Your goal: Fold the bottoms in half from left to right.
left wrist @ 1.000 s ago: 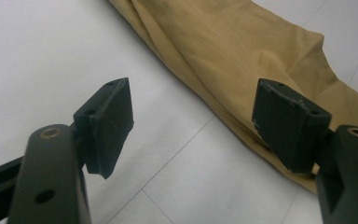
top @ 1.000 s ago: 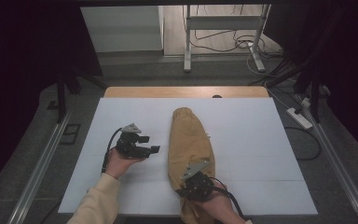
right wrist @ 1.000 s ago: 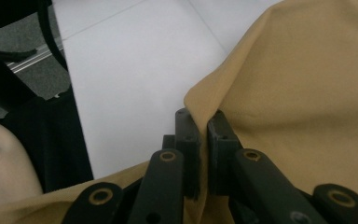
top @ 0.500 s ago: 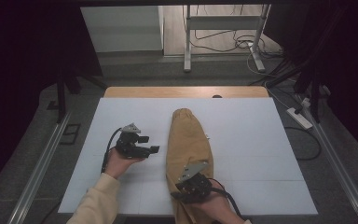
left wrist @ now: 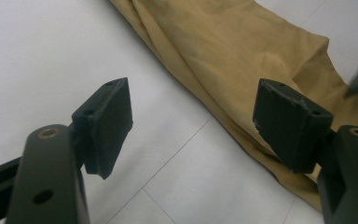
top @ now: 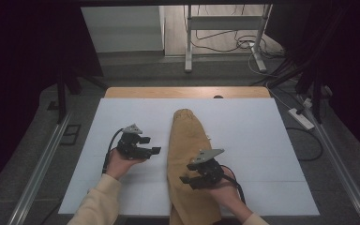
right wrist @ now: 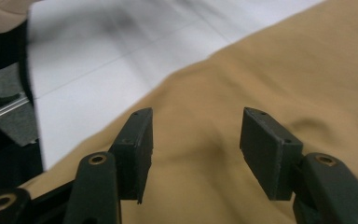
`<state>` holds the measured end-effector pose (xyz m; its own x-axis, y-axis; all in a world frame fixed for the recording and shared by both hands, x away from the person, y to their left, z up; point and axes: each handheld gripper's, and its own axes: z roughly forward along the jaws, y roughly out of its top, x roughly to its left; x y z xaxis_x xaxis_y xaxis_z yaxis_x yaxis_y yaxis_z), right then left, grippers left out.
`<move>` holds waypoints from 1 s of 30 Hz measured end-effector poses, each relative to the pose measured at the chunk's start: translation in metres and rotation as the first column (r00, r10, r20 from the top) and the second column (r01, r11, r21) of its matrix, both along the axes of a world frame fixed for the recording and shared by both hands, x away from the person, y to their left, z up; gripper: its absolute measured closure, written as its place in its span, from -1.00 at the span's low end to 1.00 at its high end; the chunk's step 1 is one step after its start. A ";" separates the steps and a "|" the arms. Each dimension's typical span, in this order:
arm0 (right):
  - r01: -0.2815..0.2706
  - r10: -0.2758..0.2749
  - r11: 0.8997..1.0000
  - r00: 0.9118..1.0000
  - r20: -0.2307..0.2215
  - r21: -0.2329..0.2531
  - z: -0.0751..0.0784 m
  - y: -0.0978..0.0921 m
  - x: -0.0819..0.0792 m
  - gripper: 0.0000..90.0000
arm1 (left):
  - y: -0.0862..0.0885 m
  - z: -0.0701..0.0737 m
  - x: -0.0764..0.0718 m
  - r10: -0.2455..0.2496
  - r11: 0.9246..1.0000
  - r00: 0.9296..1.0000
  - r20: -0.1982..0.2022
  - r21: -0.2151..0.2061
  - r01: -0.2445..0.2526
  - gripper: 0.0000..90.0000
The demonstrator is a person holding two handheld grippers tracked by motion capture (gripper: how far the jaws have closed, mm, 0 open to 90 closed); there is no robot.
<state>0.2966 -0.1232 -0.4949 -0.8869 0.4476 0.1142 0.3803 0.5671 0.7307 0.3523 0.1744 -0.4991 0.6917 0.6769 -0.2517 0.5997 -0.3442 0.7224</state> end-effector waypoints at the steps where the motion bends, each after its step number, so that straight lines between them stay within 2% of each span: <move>1: 0.006 -0.006 1.000 1.000 -0.002 0.000 0.000 -0.001 0.003 -0.02 | 0.000 0.000 0.000 -0.003 1.000 1.000 0.001 0.003 0.003 -0.38; 14: 0.070 -0.070 0.997 0.997 -0.012 -0.014 -0.001 -0.017 0.035 -0.04 | -0.002 -0.001 0.000 -0.015 1.000 1.000 0.002 -0.004 0.015 -0.39; 20: 0.100 -0.100 0.995 0.994 -0.032 -0.017 -0.004 -0.026 0.049 -0.04 | -0.004 -0.001 0.000 -0.025 1.000 1.000 0.003 -0.003 0.025 -0.40; 23: 0.111 -0.112 0.993 0.993 -0.024 -0.036 -0.005 -0.028 0.054 -0.05 | -0.005 -0.001 -0.001 -0.027 1.000 1.000 0.003 0.000 0.027 -0.40; 30: 0.129 -0.130 0.991 0.991 -0.017 -0.040 -0.003 -0.032 0.061 -0.06 | -0.003 -0.001 -0.003 -0.015 1.000 1.000 0.007 -0.001 0.015 -0.40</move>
<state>0.3578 -0.1555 -0.4982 -0.8190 0.5627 0.1118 0.4665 0.5396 0.7009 0.3494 0.1719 -0.4996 0.7039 0.6658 -0.2474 0.5891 -0.3525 0.7271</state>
